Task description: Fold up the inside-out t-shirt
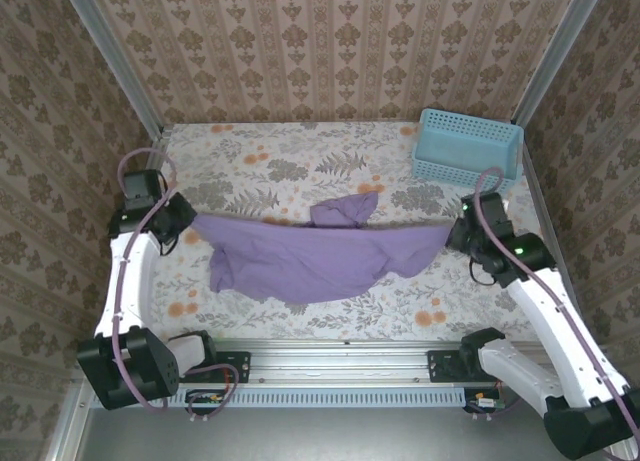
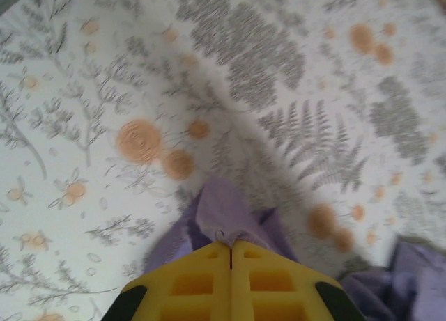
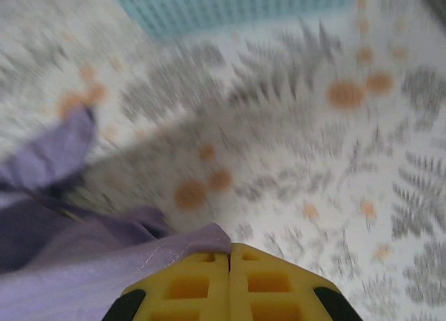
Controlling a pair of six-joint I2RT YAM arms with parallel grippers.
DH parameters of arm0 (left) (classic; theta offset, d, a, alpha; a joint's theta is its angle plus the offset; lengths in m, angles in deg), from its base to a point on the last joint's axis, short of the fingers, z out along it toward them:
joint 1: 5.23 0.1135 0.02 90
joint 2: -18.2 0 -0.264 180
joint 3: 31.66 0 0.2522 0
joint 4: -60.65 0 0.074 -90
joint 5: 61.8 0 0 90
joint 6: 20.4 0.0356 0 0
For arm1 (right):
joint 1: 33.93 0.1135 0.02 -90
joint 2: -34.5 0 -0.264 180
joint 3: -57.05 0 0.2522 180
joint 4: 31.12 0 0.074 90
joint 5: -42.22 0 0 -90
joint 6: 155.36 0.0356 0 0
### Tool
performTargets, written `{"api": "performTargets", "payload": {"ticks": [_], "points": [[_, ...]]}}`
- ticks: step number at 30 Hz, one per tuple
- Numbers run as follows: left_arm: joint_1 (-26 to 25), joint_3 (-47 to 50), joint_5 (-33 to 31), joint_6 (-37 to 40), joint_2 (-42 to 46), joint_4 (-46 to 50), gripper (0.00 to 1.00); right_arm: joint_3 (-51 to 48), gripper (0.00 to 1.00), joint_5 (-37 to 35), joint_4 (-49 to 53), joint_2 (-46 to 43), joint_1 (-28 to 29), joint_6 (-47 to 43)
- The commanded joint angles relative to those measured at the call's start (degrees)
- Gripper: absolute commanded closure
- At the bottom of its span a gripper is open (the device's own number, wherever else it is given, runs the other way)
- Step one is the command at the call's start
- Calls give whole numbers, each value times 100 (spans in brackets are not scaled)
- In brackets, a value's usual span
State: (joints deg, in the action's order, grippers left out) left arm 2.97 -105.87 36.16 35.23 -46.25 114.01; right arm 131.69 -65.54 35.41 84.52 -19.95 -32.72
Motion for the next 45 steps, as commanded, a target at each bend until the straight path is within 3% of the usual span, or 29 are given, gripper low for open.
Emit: {"api": "performTargets", "payload": {"ticks": [1,9,14,18,33,37,45], "points": [[-60,-876,311,-64,630,-62,100,1070,100,-477,119,-205,-43,-545],[-165,-2411,653,235,1604,-60,100,3700,100,44,183,-238,-40,-1108],[-168,-2613,450,254,2440,-284,100,4820,100,580,104,-499,-38,-1204],[-168,-2768,273,292,2526,-218,100,5399,100,613,136,-403,-53,-1248],[-185,-3868,464,719,261,1030,100,5603,100,-330,-347,1063,-47,-1942],[-181,-3586,495,773,605,767,100,5590,100,70,-399,940,-50,-1843],[-183,-2847,379,608,2297,-27,100,5513,100,1276,-424,-95,-49,-1543]]}}
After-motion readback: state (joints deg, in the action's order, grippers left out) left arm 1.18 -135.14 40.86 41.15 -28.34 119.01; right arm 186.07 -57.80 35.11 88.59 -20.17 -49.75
